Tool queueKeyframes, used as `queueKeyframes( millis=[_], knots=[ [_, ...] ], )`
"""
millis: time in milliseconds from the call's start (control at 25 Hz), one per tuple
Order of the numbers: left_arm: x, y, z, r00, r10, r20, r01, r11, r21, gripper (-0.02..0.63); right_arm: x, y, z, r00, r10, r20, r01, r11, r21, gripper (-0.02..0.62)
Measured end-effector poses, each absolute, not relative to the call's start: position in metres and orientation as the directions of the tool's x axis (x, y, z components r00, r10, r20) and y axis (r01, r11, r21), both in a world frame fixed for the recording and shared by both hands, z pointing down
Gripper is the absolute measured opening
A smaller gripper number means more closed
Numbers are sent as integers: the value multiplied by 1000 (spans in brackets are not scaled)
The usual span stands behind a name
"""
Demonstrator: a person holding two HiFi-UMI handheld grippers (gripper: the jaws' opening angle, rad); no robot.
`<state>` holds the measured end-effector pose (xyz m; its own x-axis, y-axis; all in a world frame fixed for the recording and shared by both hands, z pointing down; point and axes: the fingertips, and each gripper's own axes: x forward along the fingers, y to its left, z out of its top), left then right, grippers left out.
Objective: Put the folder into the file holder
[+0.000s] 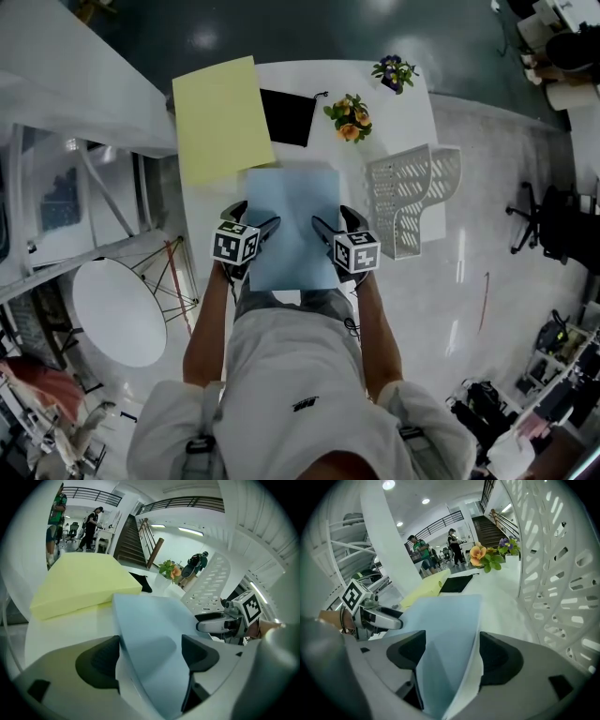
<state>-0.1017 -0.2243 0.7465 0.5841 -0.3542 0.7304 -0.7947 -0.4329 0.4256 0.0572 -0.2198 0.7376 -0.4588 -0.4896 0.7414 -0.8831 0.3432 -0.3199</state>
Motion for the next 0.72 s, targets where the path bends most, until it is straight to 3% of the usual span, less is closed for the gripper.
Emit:
queueKeyframes(
  millis=[720],
  knots=[
    [-103, -222, 702, 603, -424, 676, -788, -449, 422, 414, 55, -215, 684, -446, -594, 670, -895, 311, -320, 328]
  ],
)
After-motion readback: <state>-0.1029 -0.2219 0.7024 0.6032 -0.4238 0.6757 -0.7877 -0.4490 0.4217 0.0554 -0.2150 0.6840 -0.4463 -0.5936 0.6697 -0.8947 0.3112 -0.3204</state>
